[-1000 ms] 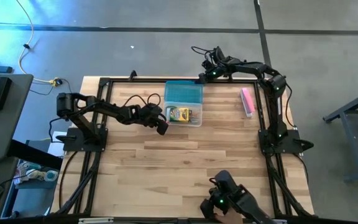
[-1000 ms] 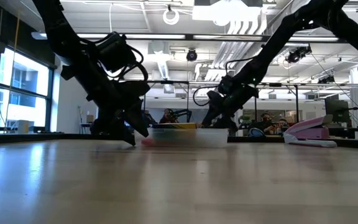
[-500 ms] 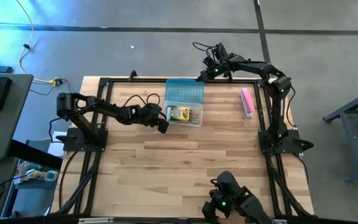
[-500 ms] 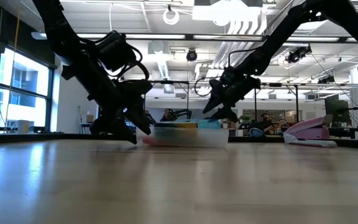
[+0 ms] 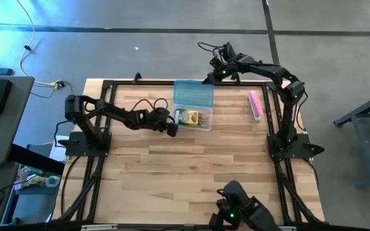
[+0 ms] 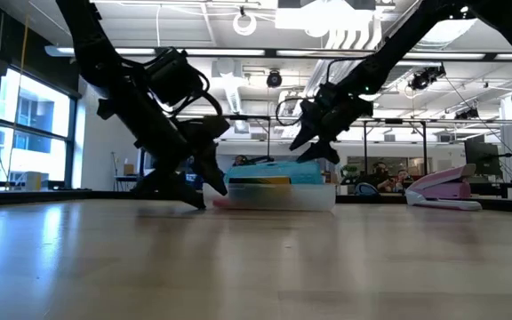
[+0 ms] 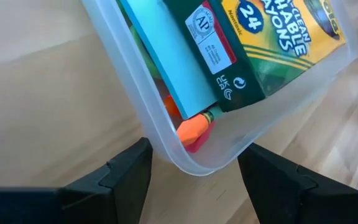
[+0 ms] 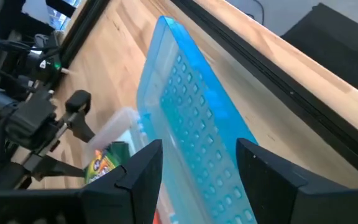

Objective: Pack school essentials
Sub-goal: Close the supply box

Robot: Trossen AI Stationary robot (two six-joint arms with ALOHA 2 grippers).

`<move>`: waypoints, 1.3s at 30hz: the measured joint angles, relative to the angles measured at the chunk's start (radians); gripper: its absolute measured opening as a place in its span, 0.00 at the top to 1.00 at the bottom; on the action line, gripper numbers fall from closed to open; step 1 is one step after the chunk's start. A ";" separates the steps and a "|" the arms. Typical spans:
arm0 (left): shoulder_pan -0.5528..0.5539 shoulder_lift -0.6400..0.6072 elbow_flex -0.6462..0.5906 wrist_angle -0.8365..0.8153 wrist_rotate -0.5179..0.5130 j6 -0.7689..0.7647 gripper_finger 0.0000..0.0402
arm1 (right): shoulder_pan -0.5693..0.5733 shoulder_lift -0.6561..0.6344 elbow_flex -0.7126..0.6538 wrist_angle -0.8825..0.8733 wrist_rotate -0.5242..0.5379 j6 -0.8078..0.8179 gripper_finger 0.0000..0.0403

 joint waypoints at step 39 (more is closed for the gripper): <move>0.021 0.044 0.102 -0.076 -0.102 -0.052 0.44 | 0.022 -0.106 -0.002 -0.192 0.373 -0.184 0.52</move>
